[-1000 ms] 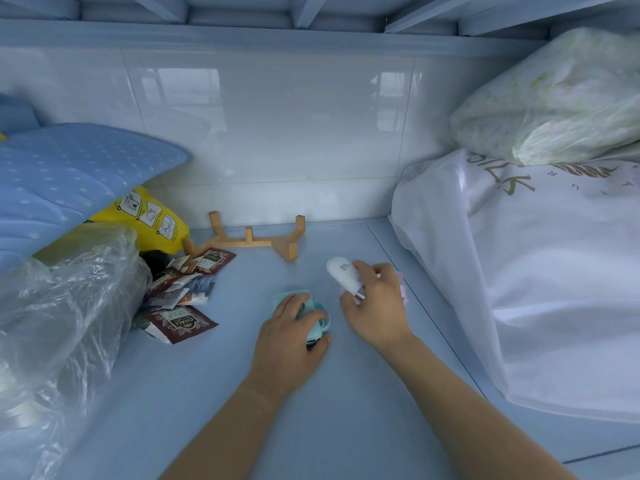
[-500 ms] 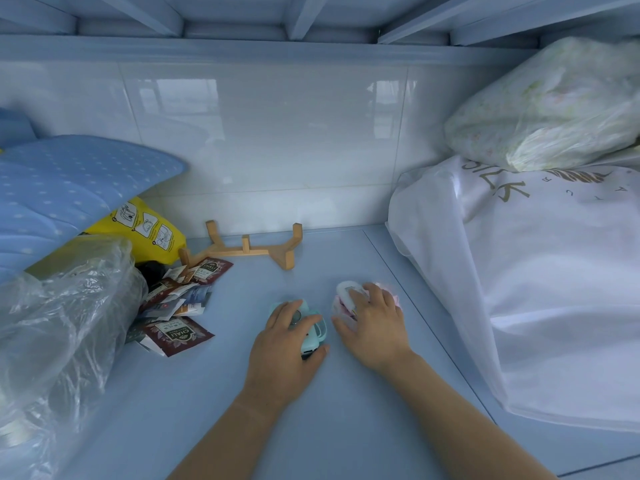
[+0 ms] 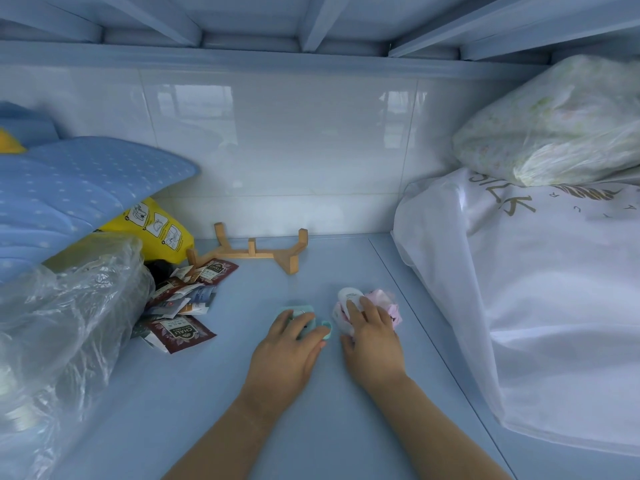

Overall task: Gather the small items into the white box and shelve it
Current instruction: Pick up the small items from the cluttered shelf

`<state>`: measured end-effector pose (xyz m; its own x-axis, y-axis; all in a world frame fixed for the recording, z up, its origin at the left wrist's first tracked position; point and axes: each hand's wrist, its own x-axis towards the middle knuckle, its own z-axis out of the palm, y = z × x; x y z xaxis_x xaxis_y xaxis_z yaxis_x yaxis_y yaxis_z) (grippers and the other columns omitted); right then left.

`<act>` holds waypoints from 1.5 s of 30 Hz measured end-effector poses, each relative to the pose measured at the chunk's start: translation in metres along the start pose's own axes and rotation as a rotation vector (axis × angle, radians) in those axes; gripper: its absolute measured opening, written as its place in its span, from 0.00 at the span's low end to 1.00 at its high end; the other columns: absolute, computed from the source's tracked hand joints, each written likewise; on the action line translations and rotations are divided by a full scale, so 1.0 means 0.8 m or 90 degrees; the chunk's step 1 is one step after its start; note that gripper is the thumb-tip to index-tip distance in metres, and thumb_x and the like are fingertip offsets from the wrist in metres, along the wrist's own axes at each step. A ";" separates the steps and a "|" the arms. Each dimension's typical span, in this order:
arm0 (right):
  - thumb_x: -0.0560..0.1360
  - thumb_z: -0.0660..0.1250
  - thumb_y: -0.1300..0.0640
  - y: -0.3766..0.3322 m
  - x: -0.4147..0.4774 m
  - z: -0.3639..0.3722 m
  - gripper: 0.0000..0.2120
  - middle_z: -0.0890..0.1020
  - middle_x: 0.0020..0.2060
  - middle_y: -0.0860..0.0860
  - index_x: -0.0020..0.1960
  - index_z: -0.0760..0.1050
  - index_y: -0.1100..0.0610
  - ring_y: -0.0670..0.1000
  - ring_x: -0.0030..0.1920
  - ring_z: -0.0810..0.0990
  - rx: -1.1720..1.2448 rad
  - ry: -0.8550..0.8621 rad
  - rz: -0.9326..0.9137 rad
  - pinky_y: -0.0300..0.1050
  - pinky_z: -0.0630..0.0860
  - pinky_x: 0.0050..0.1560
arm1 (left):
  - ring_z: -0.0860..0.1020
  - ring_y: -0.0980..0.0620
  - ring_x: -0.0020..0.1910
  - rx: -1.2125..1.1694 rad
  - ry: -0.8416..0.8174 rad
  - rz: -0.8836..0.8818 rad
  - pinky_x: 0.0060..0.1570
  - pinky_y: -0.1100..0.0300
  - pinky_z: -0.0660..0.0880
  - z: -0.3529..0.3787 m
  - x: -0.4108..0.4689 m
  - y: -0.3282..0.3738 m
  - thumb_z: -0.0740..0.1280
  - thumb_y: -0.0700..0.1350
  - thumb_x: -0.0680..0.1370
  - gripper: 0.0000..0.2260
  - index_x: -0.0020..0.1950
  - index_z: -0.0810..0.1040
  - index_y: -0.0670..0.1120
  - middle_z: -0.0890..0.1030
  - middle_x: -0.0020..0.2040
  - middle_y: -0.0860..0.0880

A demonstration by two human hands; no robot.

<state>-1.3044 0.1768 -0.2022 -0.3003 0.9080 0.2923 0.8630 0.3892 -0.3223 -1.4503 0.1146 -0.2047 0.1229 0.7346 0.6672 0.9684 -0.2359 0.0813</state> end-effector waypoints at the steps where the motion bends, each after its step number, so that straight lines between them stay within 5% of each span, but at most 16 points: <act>1: 0.75 0.59 0.57 -0.002 0.000 -0.001 0.26 0.60 0.71 0.51 0.71 0.58 0.52 0.56 0.65 0.62 -0.004 -0.006 -0.005 0.47 0.73 0.52 | 0.79 0.45 0.52 0.008 -0.001 0.014 0.31 0.57 0.80 -0.003 0.002 0.002 0.63 0.49 0.75 0.07 0.46 0.81 0.51 0.82 0.49 0.49; 4: 0.73 0.56 0.64 -0.009 0.001 -0.003 0.27 0.59 0.70 0.54 0.70 0.58 0.51 0.58 0.63 0.63 -0.015 -0.043 -0.023 0.47 0.72 0.49 | 0.80 0.47 0.49 0.036 -0.025 0.034 0.23 0.59 0.77 -0.009 0.005 0.009 0.60 0.51 0.74 0.10 0.44 0.80 0.51 0.82 0.48 0.50; 8: 0.76 0.54 0.63 -0.007 -0.003 -0.010 0.24 0.59 0.69 0.56 0.69 0.59 0.46 0.59 0.62 0.64 -0.049 -0.094 -0.079 0.48 0.73 0.49 | 0.79 0.48 0.49 0.047 -0.083 0.031 0.20 0.61 0.76 -0.014 0.006 0.020 0.76 0.50 0.64 0.11 0.42 0.81 0.49 0.83 0.47 0.50; 14: 0.73 0.55 0.67 0.007 -0.016 -0.030 0.25 0.62 0.67 0.55 0.67 0.62 0.48 0.58 0.60 0.67 0.000 -0.133 -0.123 0.45 0.70 0.41 | 0.81 0.46 0.49 0.045 -0.096 -0.058 0.21 0.58 0.77 -0.018 0.004 0.033 0.81 0.43 0.57 0.13 0.37 0.82 0.48 0.83 0.48 0.45; 19: 0.67 0.56 0.71 0.022 -0.028 -0.039 0.29 0.63 0.66 0.52 0.64 0.64 0.49 0.57 0.60 0.67 0.050 -0.122 -0.162 0.44 0.68 0.40 | 0.79 0.46 0.54 0.004 -0.069 -0.187 0.36 0.54 0.80 -0.026 -0.004 0.051 0.76 0.39 0.58 0.15 0.42 0.80 0.45 0.82 0.52 0.45; 23: 0.66 0.56 0.71 0.025 -0.040 -0.039 0.30 0.66 0.63 0.51 0.64 0.64 0.49 0.57 0.58 0.68 0.068 -0.104 -0.197 0.46 0.68 0.47 | 0.81 0.47 0.46 0.040 -0.058 -0.176 0.34 0.55 0.80 -0.042 -0.012 0.083 0.76 0.40 0.60 0.15 0.46 0.81 0.45 0.83 0.48 0.47; 26: 0.67 0.57 0.70 0.028 -0.051 -0.040 0.27 0.67 0.61 0.51 0.60 0.67 0.48 0.57 0.56 0.70 0.073 -0.087 -0.219 0.46 0.68 0.44 | 0.78 0.46 0.54 0.071 -0.085 -0.176 0.39 0.50 0.80 -0.048 -0.024 0.106 0.72 0.43 0.71 0.11 0.53 0.81 0.46 0.81 0.55 0.44; 30: 0.67 0.59 0.70 0.031 -0.062 -0.043 0.25 0.69 0.58 0.53 0.59 0.68 0.50 0.58 0.54 0.71 0.095 -0.072 -0.264 0.48 0.72 0.45 | 0.67 0.52 0.66 0.121 -0.156 -0.239 0.52 0.52 0.75 -0.055 -0.045 0.123 0.62 0.38 0.76 0.18 0.66 0.71 0.51 0.70 0.69 0.49; 34: 0.66 0.59 0.71 0.034 -0.072 -0.043 0.29 0.70 0.57 0.53 0.63 0.68 0.49 0.57 0.54 0.71 0.136 -0.061 -0.307 0.48 0.71 0.45 | 0.81 0.47 0.51 0.185 -0.107 -0.244 0.30 0.57 0.80 -0.069 -0.060 0.155 0.78 0.33 0.59 0.24 0.53 0.81 0.45 0.82 0.54 0.47; 38: 0.68 0.58 0.70 0.028 -0.075 -0.043 0.34 0.73 0.58 0.51 0.71 0.58 0.50 0.55 0.55 0.72 0.156 -0.058 -0.342 0.47 0.71 0.44 | 0.83 0.46 0.46 0.275 -0.078 -0.263 0.37 0.51 0.80 -0.078 -0.073 0.166 0.79 0.32 0.51 0.27 0.49 0.83 0.42 0.85 0.47 0.46; 45: 0.67 0.60 0.73 0.002 -0.103 -0.055 0.28 0.76 0.58 0.53 0.64 0.70 0.54 0.57 0.56 0.74 0.206 -0.013 -0.438 0.51 0.75 0.50 | 0.83 0.50 0.46 0.273 -0.048 -0.303 0.35 0.62 0.79 -0.105 -0.105 0.164 0.79 0.32 0.52 0.26 0.48 0.83 0.44 0.85 0.47 0.49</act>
<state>-1.2607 0.0959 -0.1869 -0.7375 0.4460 0.5072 0.3175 0.8917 -0.3225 -1.3522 -0.0317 -0.1876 -0.3419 0.7423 0.5763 0.9196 0.3905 0.0427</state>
